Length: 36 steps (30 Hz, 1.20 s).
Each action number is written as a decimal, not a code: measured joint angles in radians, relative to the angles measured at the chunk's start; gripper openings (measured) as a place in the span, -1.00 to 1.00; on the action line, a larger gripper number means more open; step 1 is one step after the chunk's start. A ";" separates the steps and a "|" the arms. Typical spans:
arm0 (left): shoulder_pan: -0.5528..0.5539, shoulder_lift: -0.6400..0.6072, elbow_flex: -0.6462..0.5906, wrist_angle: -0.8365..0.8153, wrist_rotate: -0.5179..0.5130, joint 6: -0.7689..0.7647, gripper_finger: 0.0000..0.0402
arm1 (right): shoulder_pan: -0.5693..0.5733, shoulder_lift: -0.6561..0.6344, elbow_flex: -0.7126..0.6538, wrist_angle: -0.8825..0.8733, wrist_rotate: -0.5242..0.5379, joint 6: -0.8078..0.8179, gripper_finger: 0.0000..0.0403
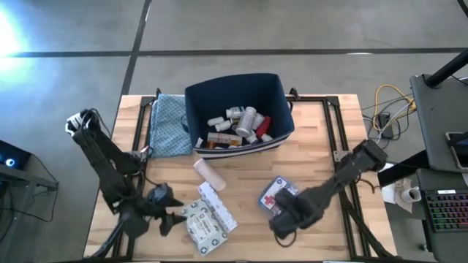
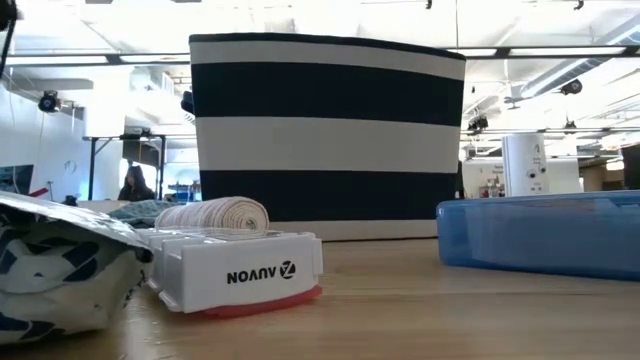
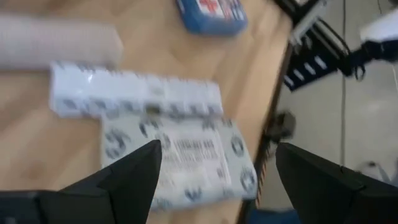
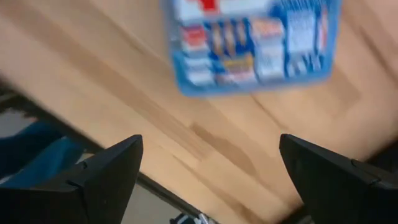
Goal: Pick & place medical supplies in basket/bin
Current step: Put the blue first aid kit into the blue bin
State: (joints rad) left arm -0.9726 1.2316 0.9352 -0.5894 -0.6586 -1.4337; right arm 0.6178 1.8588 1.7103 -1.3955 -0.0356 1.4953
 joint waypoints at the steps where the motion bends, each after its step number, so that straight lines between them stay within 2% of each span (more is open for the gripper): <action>1: 0.022 -0.011 -0.001 -0.002 0.001 0.016 0.47 | 0.017 0.000 -0.024 0.002 -0.010 0.052 0.83; 4: 0.096 -0.021 -0.003 0.013 0.024 0.070 0.47 | 0.074 0.001 -0.091 0.010 -0.020 0.210 0.81; 7: 0.168 -0.011 -0.005 0.088 0.078 0.166 0.43 | 0.128 0.001 -0.142 0.038 -0.024 0.378 0.69; 13: 0.265 0.036 -0.005 0.256 0.136 0.338 0.06 | 0.209 0.001 -0.207 0.070 -0.017 0.651 0.28; 18: 0.319 0.058 -0.005 0.322 0.135 0.352 -0.33 | 0.227 0.001 -0.272 0.071 -0.006 0.671 -0.11; 23: 0.349 0.081 -0.005 0.451 0.136 0.359 -0.60 | 0.226 0.001 -0.362 0.081 0.013 0.620 -0.45; 27: 0.371 0.126 -0.005 0.521 0.137 0.360 -0.73 | 0.227 -0.001 -0.450 0.119 0.018 0.624 -0.69; 31: 0.401 0.203 -0.004 0.561 0.151 0.319 -0.82 | 0.226 -0.014 -0.511 0.158 0.075 0.672 -0.88; 36: 0.438 0.305 0.022 0.570 0.203 0.229 -0.89 | 0.227 -0.047 -0.550 0.098 0.143 0.779 -0.95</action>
State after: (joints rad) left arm -0.5343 1.5364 0.9574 -0.0189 -0.4556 -1.2046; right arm 0.8444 1.8115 1.1604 -1.2971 0.1074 2.2746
